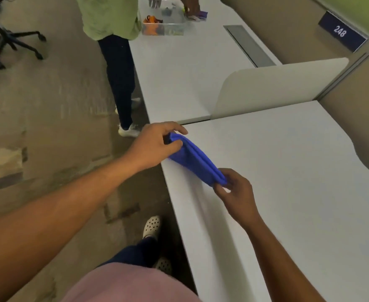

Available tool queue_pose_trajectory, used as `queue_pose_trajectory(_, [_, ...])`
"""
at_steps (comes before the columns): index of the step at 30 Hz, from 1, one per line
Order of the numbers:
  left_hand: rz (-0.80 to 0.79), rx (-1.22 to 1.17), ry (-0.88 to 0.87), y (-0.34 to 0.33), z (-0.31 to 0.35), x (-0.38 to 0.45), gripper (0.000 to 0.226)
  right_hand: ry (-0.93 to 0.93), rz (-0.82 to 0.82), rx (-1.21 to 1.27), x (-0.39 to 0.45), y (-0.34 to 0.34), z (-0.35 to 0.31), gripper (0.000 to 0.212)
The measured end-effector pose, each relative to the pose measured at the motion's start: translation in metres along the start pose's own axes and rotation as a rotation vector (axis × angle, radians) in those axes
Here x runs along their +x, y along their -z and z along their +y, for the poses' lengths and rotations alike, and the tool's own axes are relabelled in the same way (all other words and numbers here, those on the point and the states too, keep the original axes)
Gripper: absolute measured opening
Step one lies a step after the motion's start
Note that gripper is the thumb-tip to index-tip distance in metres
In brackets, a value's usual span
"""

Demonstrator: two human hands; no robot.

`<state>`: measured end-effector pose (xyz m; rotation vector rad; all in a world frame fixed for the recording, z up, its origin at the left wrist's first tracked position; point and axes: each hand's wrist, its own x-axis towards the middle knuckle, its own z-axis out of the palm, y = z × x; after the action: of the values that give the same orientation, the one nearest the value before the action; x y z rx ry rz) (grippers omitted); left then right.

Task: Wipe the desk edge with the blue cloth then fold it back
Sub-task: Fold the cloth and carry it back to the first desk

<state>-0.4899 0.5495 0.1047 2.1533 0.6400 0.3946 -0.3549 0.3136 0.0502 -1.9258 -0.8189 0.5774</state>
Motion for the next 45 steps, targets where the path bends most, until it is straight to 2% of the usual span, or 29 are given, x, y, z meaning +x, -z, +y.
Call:
queue_pose_trajectory(4, [-0.187,-0.279,0.112,0.023,0.006,0.056,0.020,-0.113,0.081,0.238,0.020,0.036,-0.040,0.025])
queue_pose_trajectory(6, [-0.279,-0.342,0.167,0.022,0.003,0.084,0.018,-0.167,0.077,0.249,0.033,0.050,-0.046,0.021])
queue_pose_trajectory(12, [-0.470,-0.162,0.222,-0.023,-0.047,0.137,0.015,-0.393,0.017,0.070,0.079,0.049,-0.004,0.011])
queue_pose_trajectory(16, [-0.487,-0.134,0.196,-0.045,-0.071,0.150,0.017,-0.436,0.103,0.063,0.096,0.030,0.019,0.010])
queue_pose_trajectory(21, [-0.476,-0.104,0.018,-0.035,-0.068,0.165,0.015,-0.351,0.229,-0.005,0.100,0.030,0.018,0.015])
queue_pose_trajectory(25, [-0.507,-0.038,-0.174,-0.018,-0.068,0.149,0.017,-0.323,0.251,-0.033,0.074,0.033,0.011,0.014])
queue_pose_trajectory(31, [-0.473,0.238,-0.746,-0.009,-0.099,0.089,0.023,-0.215,0.192,-0.105,0.010,0.009,0.014,0.024])
queue_pose_trajectory(34, [-0.457,0.433,-0.903,-0.017,-0.122,0.067,0.025,-0.202,0.101,-0.294,-0.011,-0.009,0.032,0.031])
queue_pose_trajectory(38, [-0.495,0.423,-0.849,-0.027,-0.134,0.060,0.031,-0.217,0.032,-0.405,-0.017,-0.022,0.048,0.035])
queue_pose_trajectory(42, [-0.468,0.205,-0.599,-0.035,-0.121,0.072,0.037,-0.200,-0.084,-0.487,-0.012,-0.019,0.040,0.031])
queue_pose_trajectory(44, [-0.473,0.293,-0.545,-0.042,-0.113,0.083,0.033,-0.211,-0.074,-0.531,-0.005,-0.018,0.032,0.029])
queue_pose_trajectory(45, [-0.501,0.380,-0.528,-0.046,-0.109,0.088,0.041,-0.215,-0.037,-0.544,0.000,-0.019,0.028,0.026])
